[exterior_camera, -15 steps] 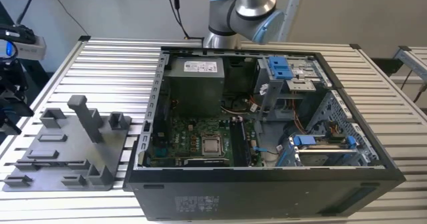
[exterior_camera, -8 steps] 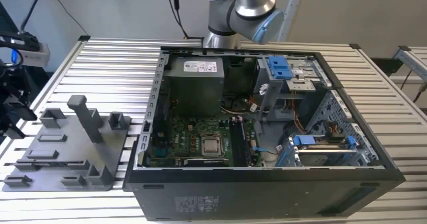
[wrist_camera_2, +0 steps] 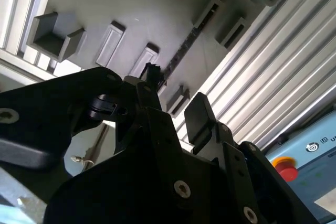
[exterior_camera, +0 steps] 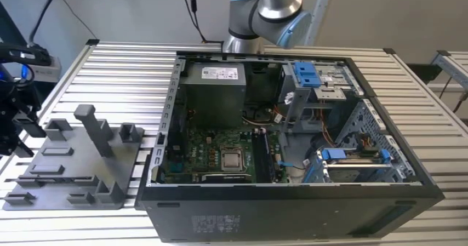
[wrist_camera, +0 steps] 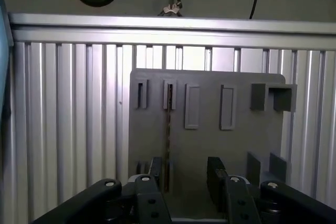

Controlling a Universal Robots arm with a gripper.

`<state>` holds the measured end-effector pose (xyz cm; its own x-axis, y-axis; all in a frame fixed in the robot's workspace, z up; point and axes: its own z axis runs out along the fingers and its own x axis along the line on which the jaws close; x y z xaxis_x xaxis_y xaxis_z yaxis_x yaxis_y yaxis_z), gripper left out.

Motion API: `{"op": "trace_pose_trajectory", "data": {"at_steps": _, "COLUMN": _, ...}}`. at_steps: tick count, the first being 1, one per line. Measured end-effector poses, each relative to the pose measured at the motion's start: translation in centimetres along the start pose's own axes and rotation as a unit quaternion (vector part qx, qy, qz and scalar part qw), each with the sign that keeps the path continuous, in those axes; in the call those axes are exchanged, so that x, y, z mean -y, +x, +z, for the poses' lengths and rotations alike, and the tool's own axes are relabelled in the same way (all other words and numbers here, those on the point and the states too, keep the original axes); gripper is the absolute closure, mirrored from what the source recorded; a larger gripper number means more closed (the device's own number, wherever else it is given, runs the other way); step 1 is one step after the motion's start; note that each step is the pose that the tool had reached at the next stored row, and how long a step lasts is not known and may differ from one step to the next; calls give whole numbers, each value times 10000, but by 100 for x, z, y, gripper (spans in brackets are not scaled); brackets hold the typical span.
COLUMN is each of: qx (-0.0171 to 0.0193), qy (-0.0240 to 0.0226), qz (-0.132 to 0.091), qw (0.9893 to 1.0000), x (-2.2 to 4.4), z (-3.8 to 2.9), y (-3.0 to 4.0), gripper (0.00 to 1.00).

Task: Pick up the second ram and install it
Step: 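Pick up the second ram and move it above second insertion slot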

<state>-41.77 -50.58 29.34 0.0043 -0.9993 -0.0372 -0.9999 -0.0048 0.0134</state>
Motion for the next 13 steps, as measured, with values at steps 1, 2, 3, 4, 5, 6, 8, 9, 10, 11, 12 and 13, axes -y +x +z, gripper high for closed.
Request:
{"op": "trace_pose_trajectory", "data": {"at_steps": 1, "qx": 1, "qy": -2, "qz": 1, "qw": 10000, "x": 8, "z": 18, "y": 1, "gripper": 52}}
{"op": "trace_pose_trajectory", "data": {"at_steps": 2, "qx": 1, "qy": -4, "qz": 3, "qw": 10000, "x": 17, "z": 37, "y": 2, "gripper": 52}}
{"op": "trace_pose_trajectory", "data": {"at_steps": 3, "qx": 2, "qy": -5, "qz": 7, "qw": 10000, "x": 23, "z": 56, "y": 3, "gripper": 52}}
{"op": "trace_pose_trajectory", "data": {"at_steps": 4, "qx": 1, "qy": -7, "qz": 19, "qw": 10000, "x": 25, "z": 73, "y": 3, "gripper": 52}}
{"op": "trace_pose_trajectory", "data": {"at_steps": 5, "qx": 1, "qy": -8, "qz": 32, "qw": 10000, "x": 26, "z": 89, "y": 3, "gripper": 52}}
{"op": "trace_pose_trajectory", "data": {"at_steps": 6, "qx": 1, "qy": -9, "qz": 39, "qw": 10000, "x": 27, "z": 105, "y": 4, "gripper": 52}}
{"op": "trace_pose_trajectory", "data": {"at_steps": 8, "qx": 2, "qy": -15, "qz": 39, "qw": 10000, "x": 28, "z": 140, "y": 6, "gripper": 52}}
{"op": "trace_pose_trajectory", "data": {"at_steps": 9, "qx": 2, "qy": -20, "qz": 40, "qw": 10000, "x": 29, "z": 156, "y": 6, "gripper": 52}}
{"op": "trace_pose_trajectory", "data": {"at_steps": 10, "qx": 1, "qy": -27, "qz": 40, "qw": 10000, "x": 30, "z": 172, "y": 7, "gripper": 52}}
{"op": "trace_pose_trajectory", "data": {"at_steps": 11, "qx": 1, "qy": -33, "qz": 40, "qw": 10000, "x": 31, "z": 187, "y": 8, "gripper": 52}}
{"op": "trace_pose_trajectory", "data": {"at_steps": 12, "qx": 1, "qy": -40, "qz": 40, "qw": 10000, "x": 31, "z": 204, "y": 8, "gripper": 52}}
{"op": "trace_pose_trajectory", "data": {"at_steps": 13, "qx": 2, "qy": -46, "qz": 41, "qw": 10000, "x": 31, "z": 219, "y": 9, "gripper": 52}}
